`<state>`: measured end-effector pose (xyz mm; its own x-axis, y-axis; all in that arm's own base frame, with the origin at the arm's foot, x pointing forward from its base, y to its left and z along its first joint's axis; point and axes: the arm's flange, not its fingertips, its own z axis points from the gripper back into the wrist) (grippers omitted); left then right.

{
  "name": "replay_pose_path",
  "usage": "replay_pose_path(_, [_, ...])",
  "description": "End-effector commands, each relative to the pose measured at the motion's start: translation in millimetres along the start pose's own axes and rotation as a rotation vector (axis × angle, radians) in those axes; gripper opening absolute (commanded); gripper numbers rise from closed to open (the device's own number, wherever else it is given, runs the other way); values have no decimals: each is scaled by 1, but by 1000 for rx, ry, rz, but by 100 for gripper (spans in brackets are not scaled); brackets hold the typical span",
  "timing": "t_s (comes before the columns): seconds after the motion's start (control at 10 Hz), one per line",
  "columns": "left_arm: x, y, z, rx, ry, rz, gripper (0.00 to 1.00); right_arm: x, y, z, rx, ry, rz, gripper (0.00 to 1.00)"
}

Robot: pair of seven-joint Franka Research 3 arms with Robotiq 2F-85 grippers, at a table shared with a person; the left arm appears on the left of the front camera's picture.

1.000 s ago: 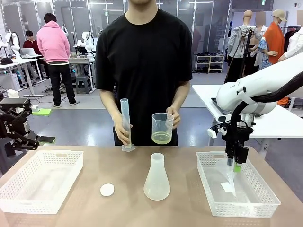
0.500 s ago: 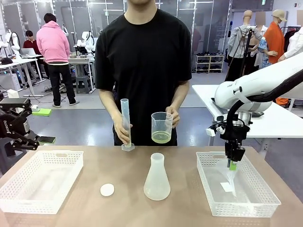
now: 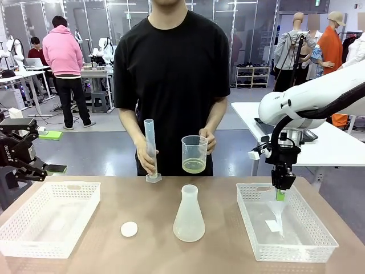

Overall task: Prepare the solutions needed for the experiment.
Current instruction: Pick up the Plastic Funnel and insert it into the Big flask.

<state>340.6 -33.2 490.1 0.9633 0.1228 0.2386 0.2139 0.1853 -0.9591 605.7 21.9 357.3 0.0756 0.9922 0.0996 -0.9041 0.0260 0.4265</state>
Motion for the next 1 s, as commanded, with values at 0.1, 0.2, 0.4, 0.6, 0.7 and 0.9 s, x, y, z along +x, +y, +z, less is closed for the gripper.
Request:
replay_pose_path(0.1, [1,-3,-2,-21,-3,0,100,2,10,15,-3,-38,34,0])
replay_pose_path(0.2, [1,-3,-2,-21,-3,0,100,8,28,30,-53,-32,35,0])
replay_pose_path(0.4, [1,-3,-2,-21,-3,0,100,23,72,67,-159,-19,52,0])
replay_pose_path(0.6, [1,-3,-2,-21,-3,0,100,40,121,99,-300,12,57,0])
replay_pose_path(0.7, [1,-3,-2,-21,-3,0,100,48,150,113,-395,33,85,0])
replay_pose_path(0.9, [1,-3,-2,-21,-3,0,100,59,205,130,-554,60,117,0])
